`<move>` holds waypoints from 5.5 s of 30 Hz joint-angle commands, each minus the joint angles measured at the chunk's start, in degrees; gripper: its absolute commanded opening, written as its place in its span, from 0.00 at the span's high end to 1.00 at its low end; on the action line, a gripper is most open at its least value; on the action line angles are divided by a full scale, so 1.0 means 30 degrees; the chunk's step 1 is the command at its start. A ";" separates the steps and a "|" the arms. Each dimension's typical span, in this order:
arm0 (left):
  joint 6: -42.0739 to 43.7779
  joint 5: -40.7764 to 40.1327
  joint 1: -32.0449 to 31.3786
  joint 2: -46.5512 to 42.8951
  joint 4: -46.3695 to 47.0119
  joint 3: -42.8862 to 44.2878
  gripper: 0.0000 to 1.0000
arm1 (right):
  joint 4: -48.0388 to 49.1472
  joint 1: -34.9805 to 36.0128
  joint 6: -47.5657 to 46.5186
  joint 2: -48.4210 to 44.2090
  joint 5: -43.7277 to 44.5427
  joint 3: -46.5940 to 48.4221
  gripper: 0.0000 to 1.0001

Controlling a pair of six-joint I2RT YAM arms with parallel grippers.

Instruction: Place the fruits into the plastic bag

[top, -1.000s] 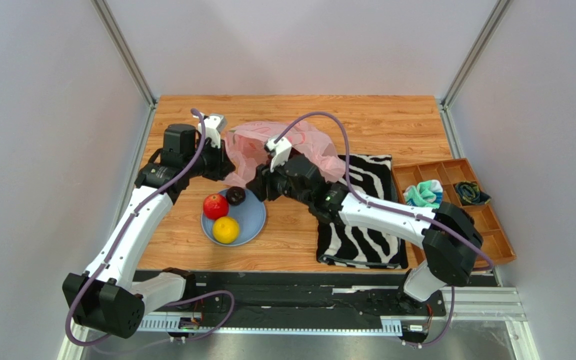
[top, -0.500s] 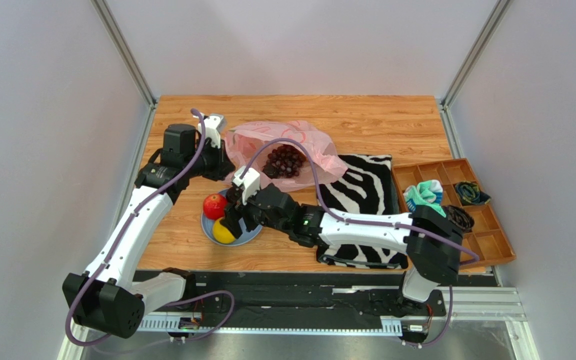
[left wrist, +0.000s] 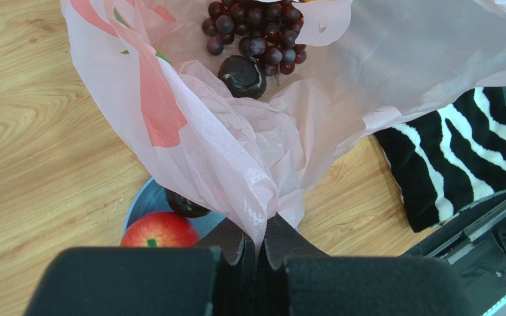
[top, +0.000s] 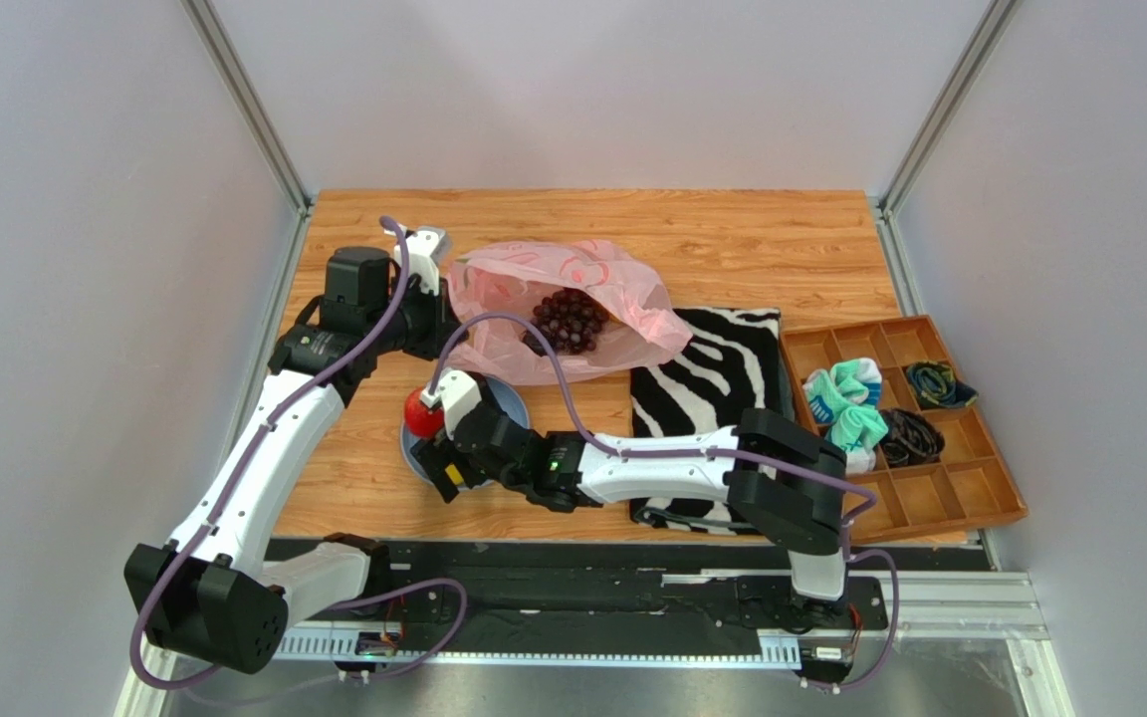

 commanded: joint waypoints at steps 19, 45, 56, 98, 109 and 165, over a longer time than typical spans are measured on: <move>-0.0163 0.0221 0.0082 -0.0066 0.0207 0.0370 1.00 | -0.2024 0.0060 0.0600 0.3248 0.1387 0.3231 0.12; -0.0163 0.0338 0.0082 -0.0066 0.0207 0.0341 1.00 | -0.1146 0.0119 -0.0450 -0.4247 0.4929 -0.1191 0.37; -0.0163 0.0221 0.0082 0.0022 0.0207 0.0370 1.00 | -0.1997 -0.1252 -0.2564 -0.6417 0.7047 -0.0840 0.32; -0.0222 0.0573 0.0082 0.0022 0.0236 0.0370 1.00 | -0.5747 -0.7293 0.0981 -0.1203 0.2794 0.3349 0.07; -0.0192 0.0543 0.0082 0.0081 0.0207 0.0371 1.00 | -0.4579 -0.7322 0.1156 -0.2372 0.2092 0.2063 0.10; -0.0163 0.0309 0.0082 -0.0066 0.0178 0.0400 1.00 | 0.0153 -0.4217 -0.1153 -0.9927 -1.3222 -0.1015 0.10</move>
